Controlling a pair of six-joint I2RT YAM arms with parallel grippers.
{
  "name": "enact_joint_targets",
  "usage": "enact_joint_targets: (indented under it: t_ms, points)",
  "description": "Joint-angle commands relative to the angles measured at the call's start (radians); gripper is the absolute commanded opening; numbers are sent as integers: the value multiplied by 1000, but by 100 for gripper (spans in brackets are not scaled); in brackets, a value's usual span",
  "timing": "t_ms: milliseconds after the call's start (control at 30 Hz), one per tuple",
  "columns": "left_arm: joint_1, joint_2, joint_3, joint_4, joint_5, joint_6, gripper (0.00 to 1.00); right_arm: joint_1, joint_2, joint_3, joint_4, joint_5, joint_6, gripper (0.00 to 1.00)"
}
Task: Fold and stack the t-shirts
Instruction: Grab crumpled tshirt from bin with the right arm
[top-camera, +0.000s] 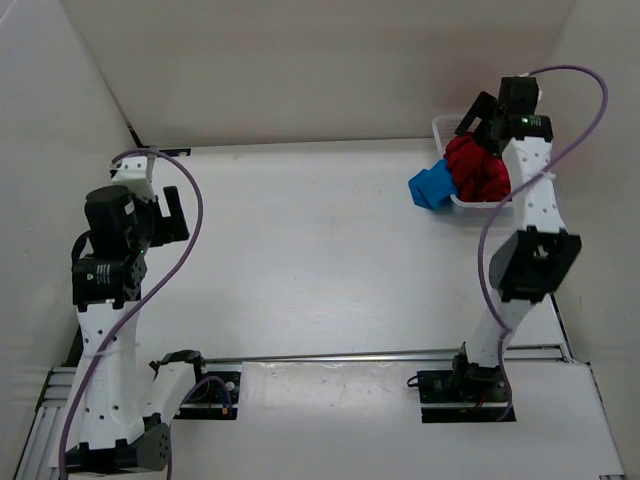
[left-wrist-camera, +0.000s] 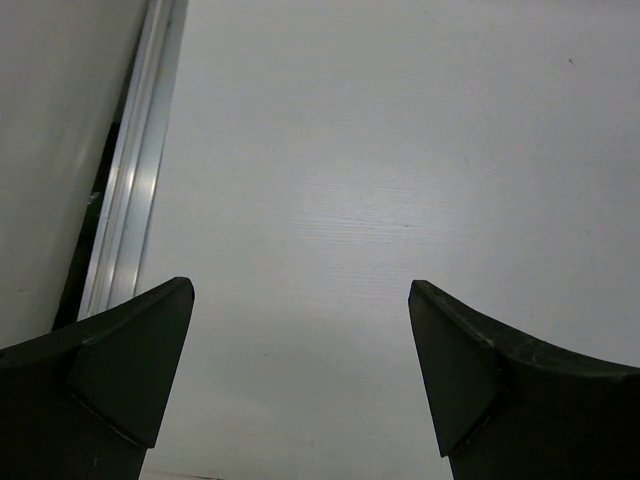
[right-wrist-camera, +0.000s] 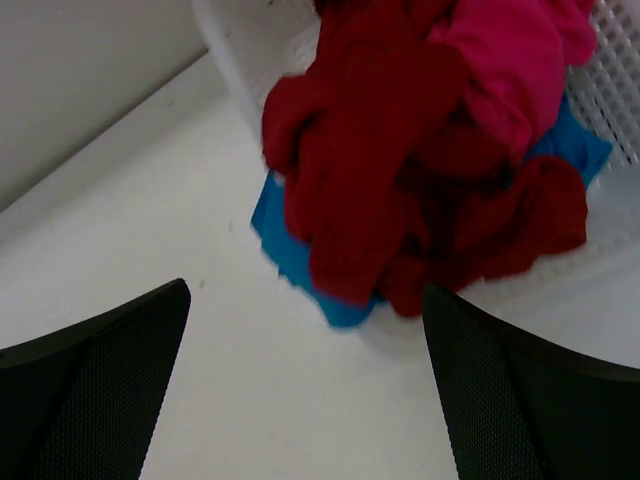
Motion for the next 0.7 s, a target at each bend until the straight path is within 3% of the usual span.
enact_joint_targets:
  t_ms: [0, 133, 200, 233, 300, 333, 367, 533, 667]
  points:
    - [14, 22, -12, 33, 85, -1, 100, -46, 230, 220, -68, 41, 12, 100]
    - [33, 50, -23, 44, 76, -1, 100, -55, 355, 326, -35, 41, 44, 100]
    - [44, 59, -32, 44, 76, -1, 100, -55, 355, 295, 7, 41, 53, 91]
    - [44, 59, -32, 44, 76, -1, 100, -55, 355, 295, 42, 24, 53, 64]
    - [53, 50, -41, 44, 85, -1, 100, -55, 355, 295, 53, 13, 53, 24]
    - [62, 50, -41, 44, 85, -1, 100, -55, 345, 295, 62, 13, 53, 9]
    - [62, 50, -53, 44, 85, -1, 100, -55, 336, 295, 62, 13, 53, 0]
    - [62, 3, -63, 44, 105, -1, 100, -31, 166, 285, 71, -15, -19, 0]
    - [62, -43, -81, 53, 105, -1, 100, 70, -66, 285, 129, -187, -74, 0]
